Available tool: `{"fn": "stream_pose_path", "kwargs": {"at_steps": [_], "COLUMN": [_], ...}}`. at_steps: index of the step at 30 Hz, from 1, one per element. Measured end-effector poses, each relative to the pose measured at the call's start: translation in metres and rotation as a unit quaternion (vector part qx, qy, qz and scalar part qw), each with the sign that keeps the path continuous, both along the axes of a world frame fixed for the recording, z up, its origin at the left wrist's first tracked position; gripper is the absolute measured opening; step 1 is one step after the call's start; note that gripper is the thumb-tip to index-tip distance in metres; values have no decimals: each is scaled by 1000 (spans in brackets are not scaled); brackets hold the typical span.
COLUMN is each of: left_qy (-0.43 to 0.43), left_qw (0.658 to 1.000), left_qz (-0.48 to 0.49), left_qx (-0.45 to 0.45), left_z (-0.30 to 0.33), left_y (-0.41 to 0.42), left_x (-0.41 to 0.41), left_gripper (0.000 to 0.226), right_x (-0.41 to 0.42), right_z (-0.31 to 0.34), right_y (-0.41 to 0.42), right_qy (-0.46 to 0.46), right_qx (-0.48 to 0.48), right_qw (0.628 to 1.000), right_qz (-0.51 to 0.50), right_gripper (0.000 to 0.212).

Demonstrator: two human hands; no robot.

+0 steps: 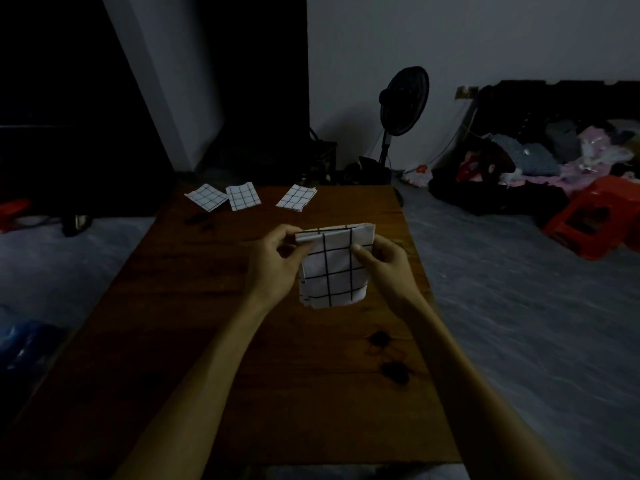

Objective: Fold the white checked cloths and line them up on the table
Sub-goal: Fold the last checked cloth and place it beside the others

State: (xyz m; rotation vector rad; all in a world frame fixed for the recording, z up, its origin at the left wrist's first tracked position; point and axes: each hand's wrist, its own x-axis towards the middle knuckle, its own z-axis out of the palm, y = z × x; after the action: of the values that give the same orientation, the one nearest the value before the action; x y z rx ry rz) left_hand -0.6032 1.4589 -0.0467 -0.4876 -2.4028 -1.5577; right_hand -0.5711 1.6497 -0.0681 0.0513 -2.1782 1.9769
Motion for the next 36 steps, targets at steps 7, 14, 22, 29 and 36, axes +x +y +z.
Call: {"fn": "stream_pose_path", "kwargs": {"at_steps": [7,14,22,29,36], "left_qy": [-3,-1,9,6,-10], "left_qw": [1000,999,998,998,999], "left_qz": [-9,21,15,-12,21], "left_qx": [26,43,59,65,32], "left_z": [-1,-9,-4,-5,-17], "left_y": [-2,-4,-3,2,5], "left_x": [0,-4,2,7,10], "left_gripper": [12,28,20,16,18], "right_x": [1,0,0,-2,1], "right_z": [13,11,9,5,7], "right_y": [-9,-10,-11,-14,-17], "right_qy": [15,10,14,29,38], "right_qx": [-13,-7,-1,-30,-48], "right_qw": [1000,1000,1000,998,996], "right_qz": [-3,-27,-25,-55,-61], "right_gripper": [23,34,33,26,24]}}
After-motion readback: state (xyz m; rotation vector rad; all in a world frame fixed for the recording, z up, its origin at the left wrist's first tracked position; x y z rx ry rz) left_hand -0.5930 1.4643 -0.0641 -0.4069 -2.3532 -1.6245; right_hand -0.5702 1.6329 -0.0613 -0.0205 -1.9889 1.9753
